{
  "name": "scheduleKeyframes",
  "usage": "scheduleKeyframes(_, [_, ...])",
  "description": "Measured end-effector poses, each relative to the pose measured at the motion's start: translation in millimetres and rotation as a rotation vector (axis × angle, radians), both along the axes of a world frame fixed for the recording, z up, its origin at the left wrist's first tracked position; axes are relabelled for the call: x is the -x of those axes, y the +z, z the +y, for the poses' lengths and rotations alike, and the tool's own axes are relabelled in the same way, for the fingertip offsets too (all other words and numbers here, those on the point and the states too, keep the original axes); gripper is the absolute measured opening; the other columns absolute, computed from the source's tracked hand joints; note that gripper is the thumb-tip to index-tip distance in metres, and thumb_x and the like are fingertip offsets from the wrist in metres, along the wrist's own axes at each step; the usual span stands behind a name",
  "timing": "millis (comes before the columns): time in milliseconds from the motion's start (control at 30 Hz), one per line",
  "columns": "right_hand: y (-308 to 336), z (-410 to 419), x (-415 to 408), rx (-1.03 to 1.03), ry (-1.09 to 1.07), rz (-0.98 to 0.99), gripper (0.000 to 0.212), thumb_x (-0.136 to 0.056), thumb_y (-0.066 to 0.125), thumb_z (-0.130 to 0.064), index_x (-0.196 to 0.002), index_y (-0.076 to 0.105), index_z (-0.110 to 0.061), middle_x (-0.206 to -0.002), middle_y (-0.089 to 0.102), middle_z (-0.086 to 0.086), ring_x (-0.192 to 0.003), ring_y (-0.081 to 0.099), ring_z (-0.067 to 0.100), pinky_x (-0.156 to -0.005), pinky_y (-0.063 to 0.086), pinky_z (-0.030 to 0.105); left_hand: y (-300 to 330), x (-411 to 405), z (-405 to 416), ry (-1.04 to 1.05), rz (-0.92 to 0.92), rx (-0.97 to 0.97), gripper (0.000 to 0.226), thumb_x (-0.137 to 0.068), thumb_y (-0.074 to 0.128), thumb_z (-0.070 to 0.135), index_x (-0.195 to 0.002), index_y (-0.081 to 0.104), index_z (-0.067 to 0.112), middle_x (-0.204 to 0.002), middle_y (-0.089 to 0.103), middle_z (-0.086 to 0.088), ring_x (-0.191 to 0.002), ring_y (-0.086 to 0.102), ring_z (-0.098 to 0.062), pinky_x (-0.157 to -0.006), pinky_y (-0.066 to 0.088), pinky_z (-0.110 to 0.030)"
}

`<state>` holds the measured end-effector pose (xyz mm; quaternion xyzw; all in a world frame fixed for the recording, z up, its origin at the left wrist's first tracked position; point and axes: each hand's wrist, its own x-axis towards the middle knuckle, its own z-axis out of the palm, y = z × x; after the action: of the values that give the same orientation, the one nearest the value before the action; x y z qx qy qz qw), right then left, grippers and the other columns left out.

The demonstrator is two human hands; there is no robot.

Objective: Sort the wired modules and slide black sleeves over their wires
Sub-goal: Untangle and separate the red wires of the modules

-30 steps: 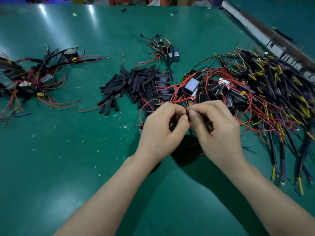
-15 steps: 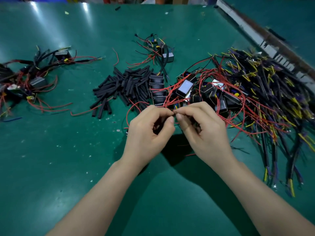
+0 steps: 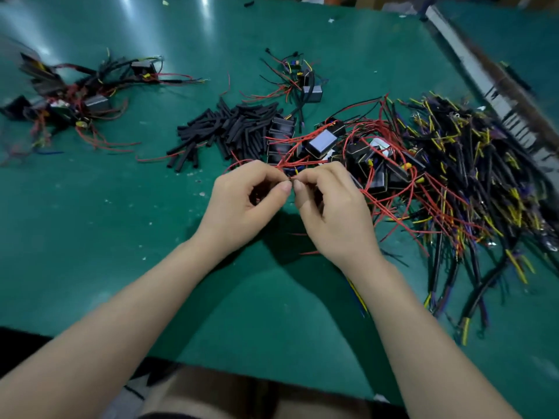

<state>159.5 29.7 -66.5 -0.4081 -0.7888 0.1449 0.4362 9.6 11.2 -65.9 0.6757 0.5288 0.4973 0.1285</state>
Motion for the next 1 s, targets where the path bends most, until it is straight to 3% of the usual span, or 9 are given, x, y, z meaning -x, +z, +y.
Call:
scheduleKeyframes(167, [3, 0, -3, 0.076, -0.013, -0.141, 0.013, -0.091, 0.057, -0.019, -0.099, 0.064, -0.01, -0.1, 0.057, 0.004, -0.087, 0.059, 0.028, -0.072, 0.05, 0.048, -1, 5, 1, -0.011, 0.129, -0.055, 0.006, -0.08, 0.063, 0.006, -0.076, 0.065, 0.002, -0.07, 0.059, -0.005, -0.065, 0.047, -0.009, -0.063, 0.038, -0.018])
scheduleKeyframes(367, [9, -2, 0, 0.07, -0.08, -0.231, 0.012, -0.09, 0.058, -0.024, -0.096, 0.066, -0.018, -0.096, 0.056, -0.002, -0.089, 0.059, 0.027, -0.075, 0.05, 0.045, -4, 11, 1, -0.042, 0.287, -0.152, 0.007, -0.079, 0.061, 0.007, -0.075, 0.065, 0.003, -0.071, 0.06, -0.008, -0.066, 0.054, -0.023, -0.063, 0.046, -0.034])
scheduleKeyframes(600, [13, -4, -1, 0.168, -0.024, -0.035, 0.013, -0.093, 0.06, -0.01, -0.098, 0.071, -0.008, -0.084, 0.052, -0.013, -0.084, 0.052, 0.009, -0.077, 0.036, 0.009, -4, 16, -2, -0.08, 0.069, -0.064, 0.009, -0.086, 0.063, 0.008, -0.089, 0.071, 0.004, -0.08, 0.063, -0.001, -0.073, 0.055, -0.01, -0.071, 0.043, -0.019])
scheduleKeyframes(800, [9, -7, 7, 0.121, -0.071, 0.032, 0.013, -0.093, 0.06, -0.009, -0.098, 0.072, -0.006, -0.09, 0.056, -0.004, -0.083, 0.053, 0.01, -0.075, 0.036, 0.007, -4, 16, -1, -0.112, -0.028, -0.011, 0.01, -0.088, 0.065, 0.011, -0.093, 0.071, 0.007, -0.083, 0.064, 0.002, -0.074, 0.056, -0.004, -0.071, 0.043, -0.016])
scheduleKeyframes(1000, [6, -9, 9, 0.079, -0.085, 0.08, 0.015, -0.092, 0.062, -0.01, -0.102, 0.072, -0.006, -0.095, 0.058, -0.002, -0.088, 0.057, 0.011, -0.079, 0.042, 0.012, -5, 14, 0, -0.106, -0.087, 0.043, 0.006, -0.088, 0.066, 0.016, -0.091, 0.07, 0.015, -0.08, 0.065, 0.007, -0.068, 0.054, 0.003, -0.067, 0.041, -0.011])
